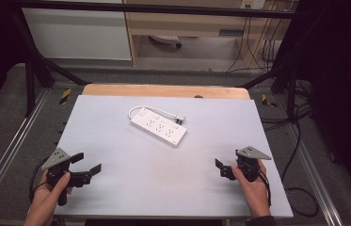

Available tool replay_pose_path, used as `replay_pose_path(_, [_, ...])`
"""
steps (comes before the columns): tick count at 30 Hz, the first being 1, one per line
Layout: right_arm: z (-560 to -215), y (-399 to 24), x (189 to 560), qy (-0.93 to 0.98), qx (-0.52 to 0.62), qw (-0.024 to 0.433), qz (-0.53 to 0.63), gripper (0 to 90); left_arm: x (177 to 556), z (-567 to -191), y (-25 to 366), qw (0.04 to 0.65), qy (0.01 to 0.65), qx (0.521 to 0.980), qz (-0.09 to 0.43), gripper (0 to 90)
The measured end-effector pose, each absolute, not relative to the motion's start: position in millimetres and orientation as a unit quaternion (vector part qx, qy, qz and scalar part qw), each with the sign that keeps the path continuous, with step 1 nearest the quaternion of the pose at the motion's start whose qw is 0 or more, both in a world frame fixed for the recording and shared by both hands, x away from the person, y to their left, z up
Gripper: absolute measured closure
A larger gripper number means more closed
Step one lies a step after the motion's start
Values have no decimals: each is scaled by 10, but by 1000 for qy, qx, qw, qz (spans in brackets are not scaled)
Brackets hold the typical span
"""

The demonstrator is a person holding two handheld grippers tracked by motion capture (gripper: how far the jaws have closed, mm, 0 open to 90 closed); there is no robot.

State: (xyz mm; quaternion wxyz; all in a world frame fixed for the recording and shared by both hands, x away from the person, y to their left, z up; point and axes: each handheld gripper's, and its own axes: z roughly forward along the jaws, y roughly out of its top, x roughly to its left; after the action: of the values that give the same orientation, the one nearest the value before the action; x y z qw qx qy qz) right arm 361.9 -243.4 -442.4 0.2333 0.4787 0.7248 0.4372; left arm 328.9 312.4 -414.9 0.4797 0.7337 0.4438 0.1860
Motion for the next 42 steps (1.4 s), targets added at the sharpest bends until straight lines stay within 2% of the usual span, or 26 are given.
replay_pose_path(15, [-4412,-2416,3628,724,473,236,444,44,3297,-4168,3111,472,437,741,193,100])
replay_pose_path(25, [-4379,-2392,3619,726,473,220,448,29,3292,-4164,3110,474,442,738,189,66])
replay_pose_path(42, [-4309,-2334,3591,730,456,211,464,32,3292,-4167,3111,468,448,739,185,67])
